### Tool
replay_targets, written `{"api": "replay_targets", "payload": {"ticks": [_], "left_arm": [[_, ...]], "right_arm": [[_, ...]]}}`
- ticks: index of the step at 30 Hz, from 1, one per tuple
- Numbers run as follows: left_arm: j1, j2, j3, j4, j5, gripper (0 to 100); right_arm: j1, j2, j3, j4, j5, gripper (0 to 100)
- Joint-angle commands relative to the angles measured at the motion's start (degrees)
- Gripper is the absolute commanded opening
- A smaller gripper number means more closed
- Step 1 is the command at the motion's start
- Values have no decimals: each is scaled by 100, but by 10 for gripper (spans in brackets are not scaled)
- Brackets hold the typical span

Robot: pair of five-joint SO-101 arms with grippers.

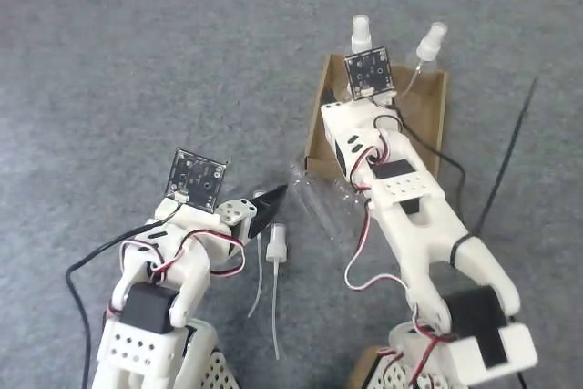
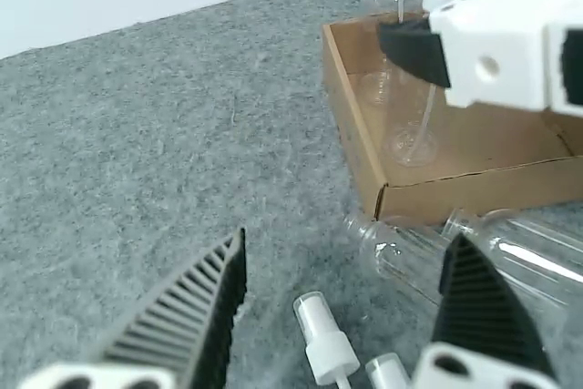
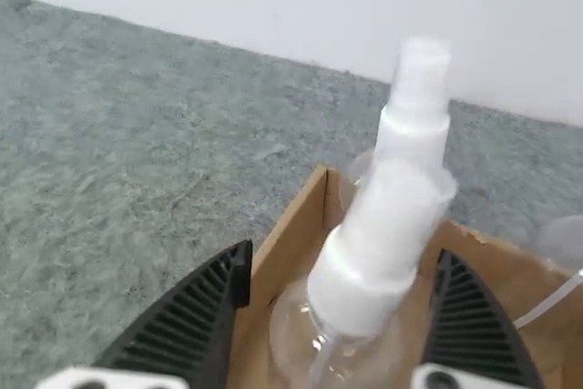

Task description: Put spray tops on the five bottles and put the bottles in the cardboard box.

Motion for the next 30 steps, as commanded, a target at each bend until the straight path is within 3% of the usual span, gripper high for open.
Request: {"api": "replay_targets", "payload": {"ticks": [1,9,20,30], "left_arm": [[-18,-62,-40,-149,-53,316],[-18,-62,-40,-149,-53,316],[-18,-62,-40,-149,-53,316],[-18,-44,-31,-149,-53,316]], "right_arm": [[-13,-673,-70,101,-44,257],[-13,-1077,-431,391,-18,257],[-48,-2756,-1600,3723,-18,257],[-857,-3354,-1600,7547,-9,257]]}}
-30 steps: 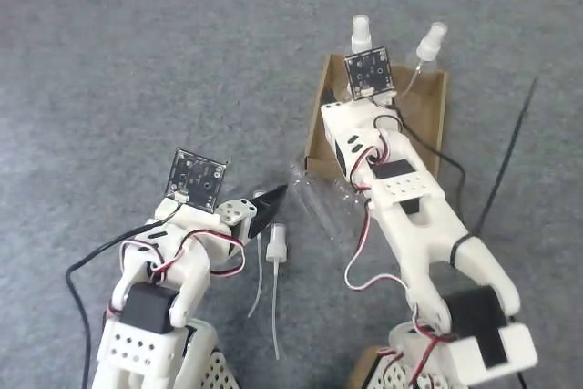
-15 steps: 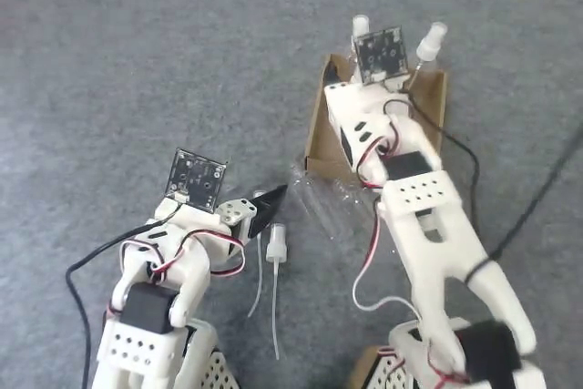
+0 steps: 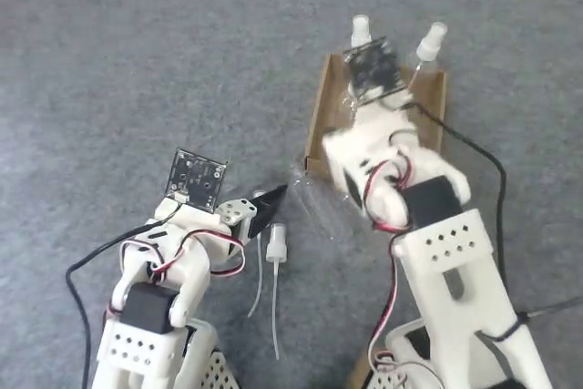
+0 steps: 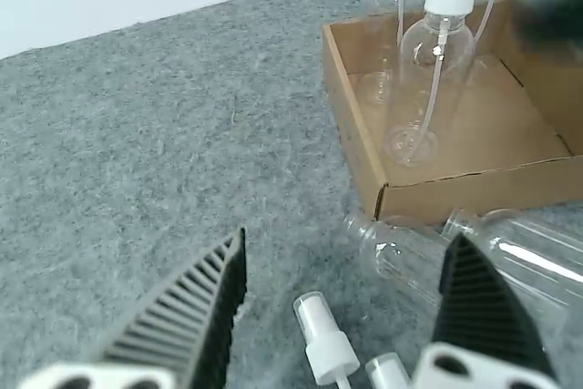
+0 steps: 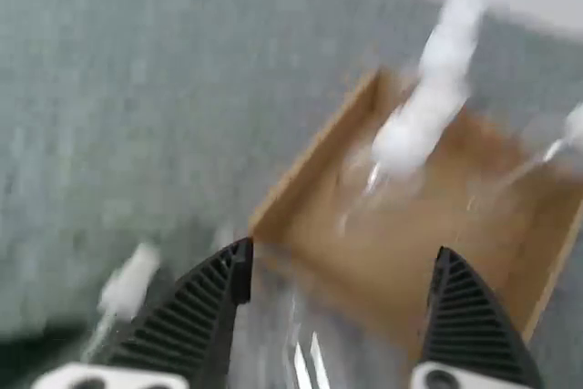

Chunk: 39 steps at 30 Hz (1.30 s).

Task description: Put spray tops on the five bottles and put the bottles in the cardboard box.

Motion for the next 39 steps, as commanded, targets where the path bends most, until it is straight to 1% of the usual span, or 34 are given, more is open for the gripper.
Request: {"api": "replay_targets", "payload": {"ticks": [1,3,7,12,15,19,24,26,29,34,39], "left_arm": [[-18,-44,-31,-149,-53,316],[-18,-44,-31,-149,-53,316],[-18,-35,-22,-149,-53,316],[-18,-62,22,-158,-53,316],[-18,-62,22,-158,-53,316],[-18,-62,22,-158,-53,316],[-18,-62,22,-158,-53,316],[-18,-62,22,-158,-53,316],[-18,-62,22,-158,-53,316],[-18,-62,22,-158,-53,316],[-18,-62,22,-158,-53,316]], "right_arm": [[-303,-268,-308,1648,-9,258],[-312,-268,-149,1956,-9,258],[-295,-268,536,2009,-26,258],[-277,-268,1512,1279,-18,257],[-268,-268,1873,1024,-18,257],[-251,-268,1943,998,-9,257],[251,-251,1952,760,-9,256],[382,-127,1978,690,97,256],[435,277,1987,629,387,256],[435,866,1987,365,404,256],[400,1147,2004,224,422,255]]}}
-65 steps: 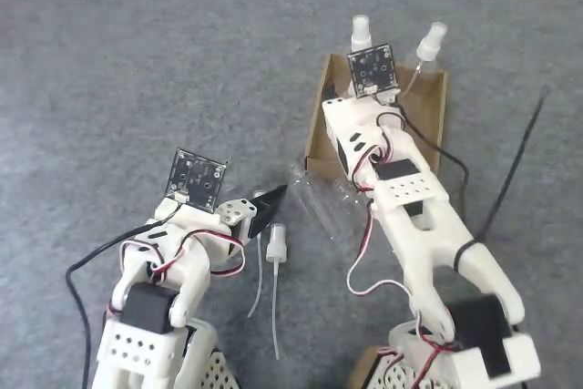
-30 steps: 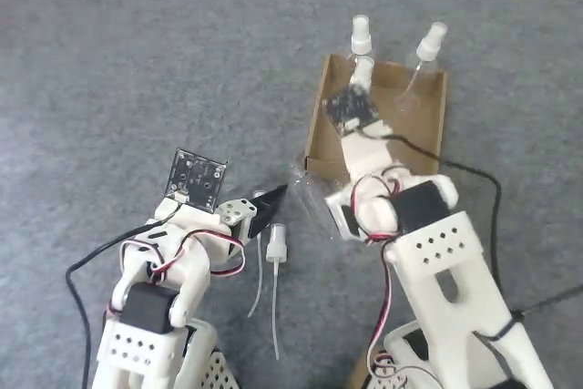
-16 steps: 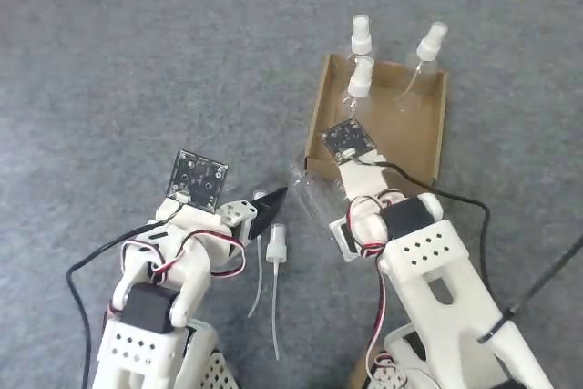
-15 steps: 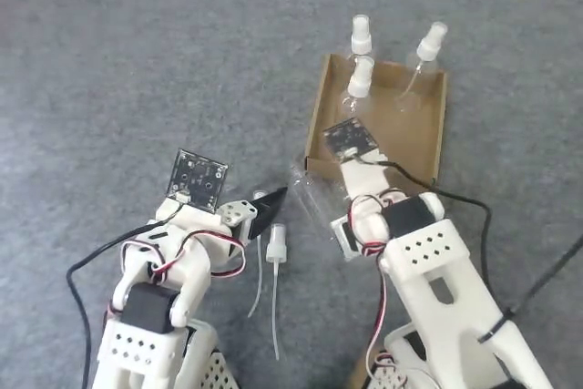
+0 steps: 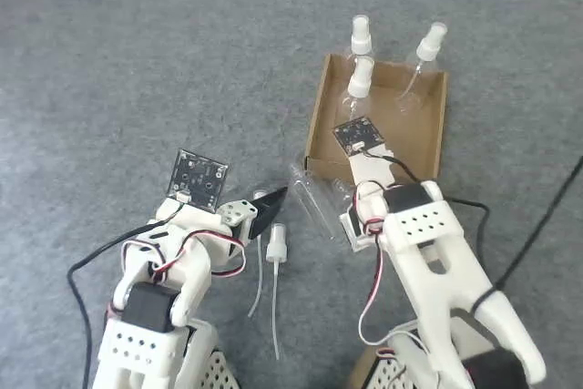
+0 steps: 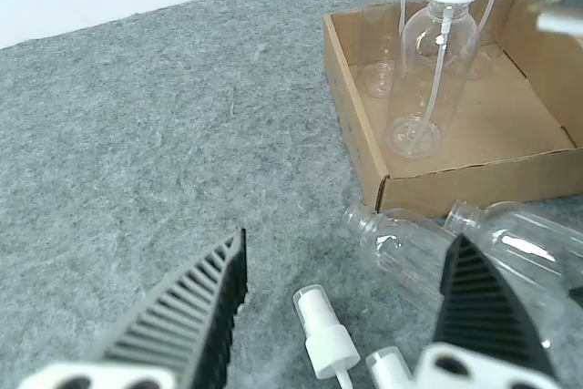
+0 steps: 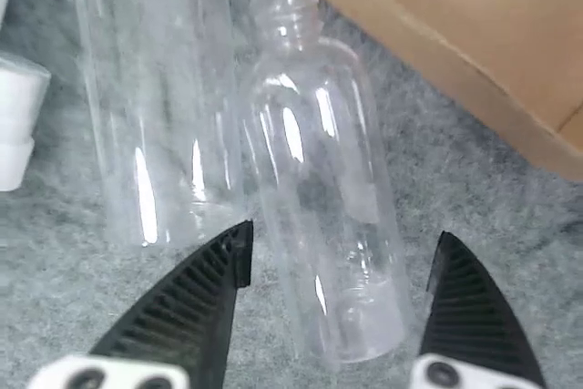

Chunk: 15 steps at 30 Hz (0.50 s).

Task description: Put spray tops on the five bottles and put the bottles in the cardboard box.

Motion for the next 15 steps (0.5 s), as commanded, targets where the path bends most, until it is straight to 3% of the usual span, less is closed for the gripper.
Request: {"api": "replay_targets", "payload": {"ticks": [1,9,12,15], "left_arm": [[-18,-62,-66,-158,-53,316],[-18,-62,-66,-158,-53,316],[-18,-62,-66,-158,-53,316],[-18,-62,-66,-158,-53,316]], "right_arm": [[31,127,-26,-136,123,254],[-119,347,-26,-127,475,42],[-426,382,114,-119,870,36],[-734,400,316,-136,791,64]]}}
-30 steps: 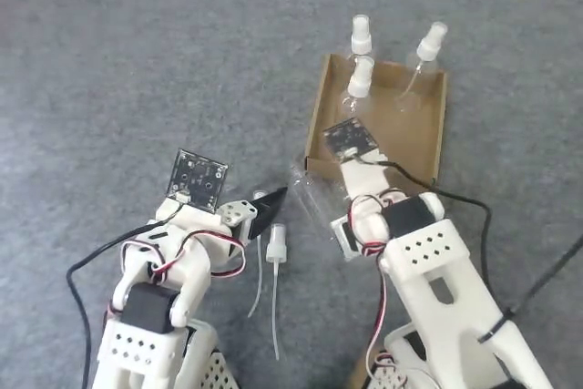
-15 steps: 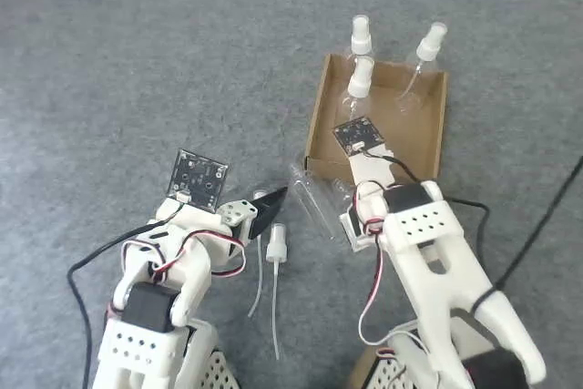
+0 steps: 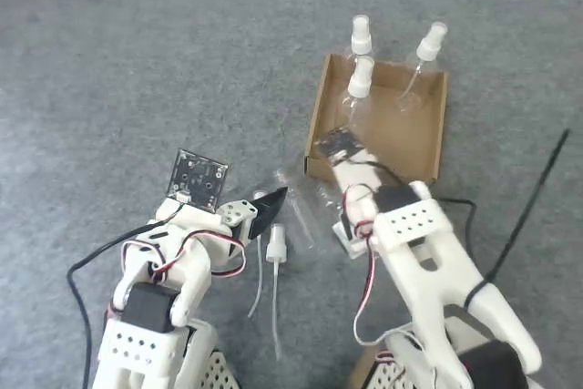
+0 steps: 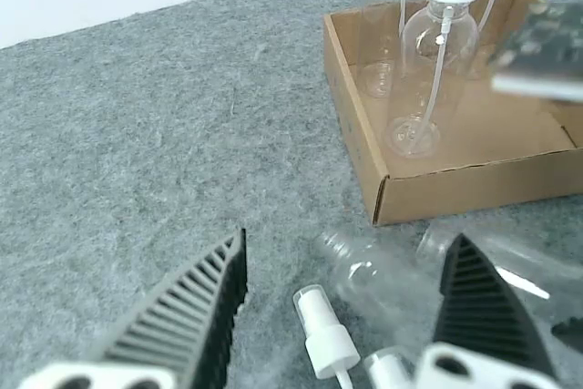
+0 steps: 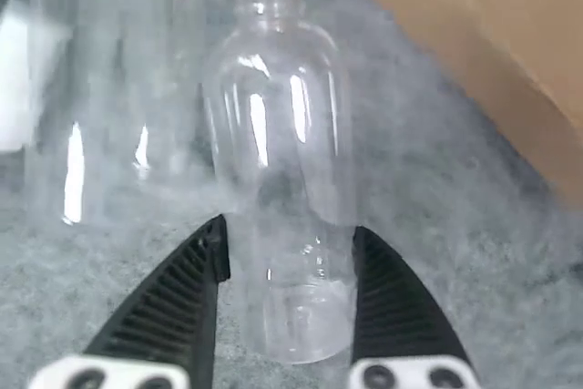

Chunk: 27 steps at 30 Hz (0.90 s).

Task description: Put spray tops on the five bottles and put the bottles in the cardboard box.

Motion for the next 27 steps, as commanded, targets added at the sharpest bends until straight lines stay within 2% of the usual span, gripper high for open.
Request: {"api": "replay_targets", "payload": {"ticks": [1,5,11,14,19,27], "left_arm": [[-18,-62,-66,-158,-53,316],[-18,-62,-66,-158,-53,316],[-18,-62,-66,-158,-53,316],[-18,-62,-66,-158,-53,316],[-18,-62,-66,-158,-53,316],[-18,-62,-66,-158,-53,316]], "right_arm": [[-444,101,281,-40,18,72],[-488,92,299,-31,-105,120],[-488,101,299,-40,-158,282],[-453,110,299,-40,-114,310],[-453,92,281,-110,431,260],[-453,22,264,-66,607,43]]}}
